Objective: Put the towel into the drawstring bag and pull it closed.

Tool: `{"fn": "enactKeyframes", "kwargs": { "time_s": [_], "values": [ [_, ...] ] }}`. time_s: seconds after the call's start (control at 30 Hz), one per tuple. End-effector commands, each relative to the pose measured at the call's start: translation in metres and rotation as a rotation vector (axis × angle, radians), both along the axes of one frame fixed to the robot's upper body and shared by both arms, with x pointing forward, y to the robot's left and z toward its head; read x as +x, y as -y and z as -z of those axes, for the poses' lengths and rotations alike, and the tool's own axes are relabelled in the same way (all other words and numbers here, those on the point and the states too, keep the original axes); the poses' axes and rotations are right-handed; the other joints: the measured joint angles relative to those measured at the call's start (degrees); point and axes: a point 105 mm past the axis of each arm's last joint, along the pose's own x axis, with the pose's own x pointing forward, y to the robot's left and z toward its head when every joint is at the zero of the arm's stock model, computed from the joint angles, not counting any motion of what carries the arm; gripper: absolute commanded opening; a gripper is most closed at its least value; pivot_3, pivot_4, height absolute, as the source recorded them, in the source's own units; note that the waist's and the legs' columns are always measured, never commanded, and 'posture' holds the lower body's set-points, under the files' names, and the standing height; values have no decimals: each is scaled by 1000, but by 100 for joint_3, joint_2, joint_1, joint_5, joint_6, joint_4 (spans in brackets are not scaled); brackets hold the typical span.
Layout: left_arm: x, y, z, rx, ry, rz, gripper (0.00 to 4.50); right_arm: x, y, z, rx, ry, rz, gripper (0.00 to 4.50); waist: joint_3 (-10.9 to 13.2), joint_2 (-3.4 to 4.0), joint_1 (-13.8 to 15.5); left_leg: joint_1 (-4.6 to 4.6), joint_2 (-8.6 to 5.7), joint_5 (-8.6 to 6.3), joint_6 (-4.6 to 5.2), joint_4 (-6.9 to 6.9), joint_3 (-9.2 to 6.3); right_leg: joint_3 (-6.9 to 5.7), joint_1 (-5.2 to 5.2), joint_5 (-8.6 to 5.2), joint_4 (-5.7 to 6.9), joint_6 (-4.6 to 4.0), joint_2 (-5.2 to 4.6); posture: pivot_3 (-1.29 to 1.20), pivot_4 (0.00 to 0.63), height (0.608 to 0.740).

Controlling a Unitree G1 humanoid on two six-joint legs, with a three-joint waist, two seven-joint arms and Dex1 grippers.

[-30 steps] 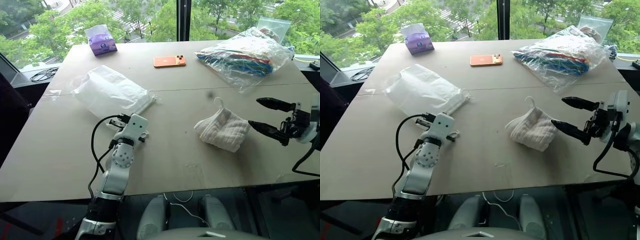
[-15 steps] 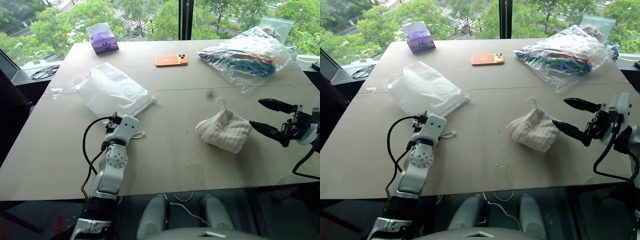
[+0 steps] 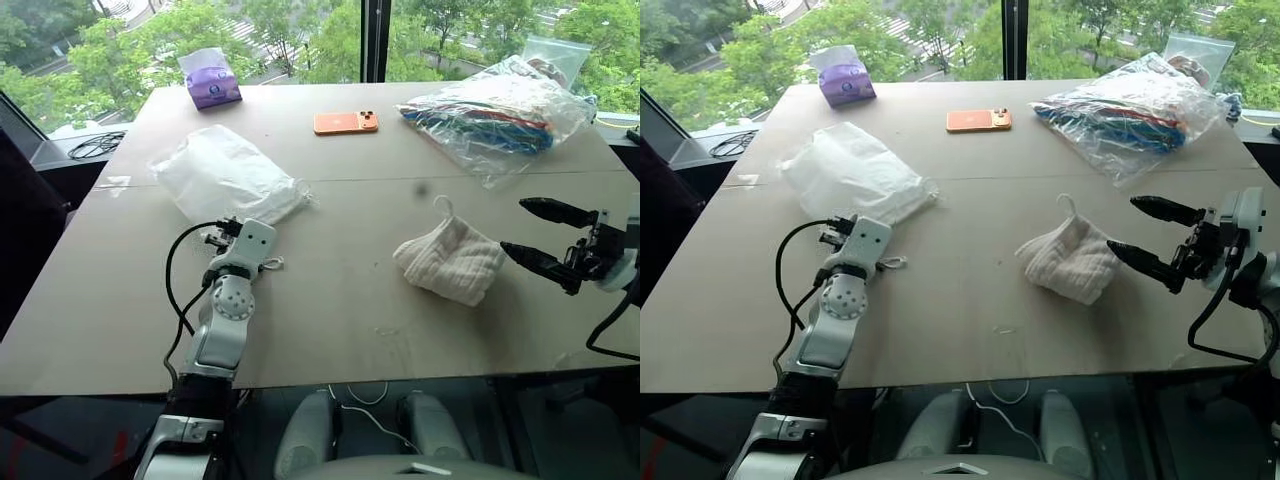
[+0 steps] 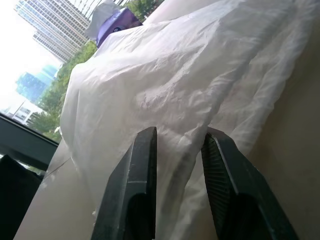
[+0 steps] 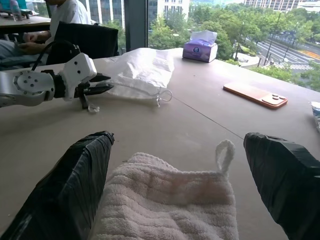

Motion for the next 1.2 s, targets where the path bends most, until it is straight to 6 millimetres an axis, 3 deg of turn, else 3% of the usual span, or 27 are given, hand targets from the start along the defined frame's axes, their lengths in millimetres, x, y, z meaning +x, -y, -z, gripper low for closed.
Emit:
{"fn": "enactKeyframes", "kwargs": {
  "time_s": [0.03,0.17,0.3,0.43,0.63,0.77,0.9,1.13,1.2],
  "values": [
    [0,-9,11,2,-47,-25,29,-5,0,-15,-2,70,1,4500,-3,5,22,0,0,0,0,1,2,1,0,0,0,0,0,0,150,740],
    [2,-8,0,-13,-23,-9,29,-5,-1,-15,0,67,-6,4500,-2,4,29,-2,-1,0,0,1,2,1,0,0,0,0,-1,0,150,740],
    [6,0,-36,-62,44,37,29,-5,-2,-12,-1,46,-5,4500,6,-10,28,-6,-1,0,0,2,0,0,-1,0,0,0,0,0,150,740],
    [12,20,-65,-240,31,157,29,8,-4,17,-91,-58,172,4500,24,-43,43,-26,-1,0,-1,2,-7,-8,-9,0,-5,0,-2,0,150,740],
    [12,36,-93,-462,-58,301,29,6,-46,32,-91,-151,182,4500,25,-43,-13,-48,-3,0,-2,1,-7,-8,-33,0,-4,1,-5,0,150,740],
    [12,35,-113,-501,-80,345,29,4,-65,48,-246,-119,186,4500,27,-46,-49,-53,-3,0,-2,0,-14,-14,-38,-1,-4,2,5,0,150,740],
    [13,33,-128,-561,-97,366,29,14,-63,70,-380,-117,261,4500,38,-65,-56,-61,-7,1,-3,4,-17,-17,-39,-1,-6,3,5,0,150,740],
    [9,40,-136,-584,-165,415,29,27,-57,97,-590,-136,293,4500,45,-78,-84,-82,-11,3,-7,10,-27,-21,-58,-1,-7,4,3,0,150,740],
    [8,43,-137,-577,-171,425,29,33,-49,110,-623,-229,348,4500,46,-80,-95,-83,-11,6,-11,10,-33,-26,-58,-1,-6,3,4,0,150,740]
  ]
}}
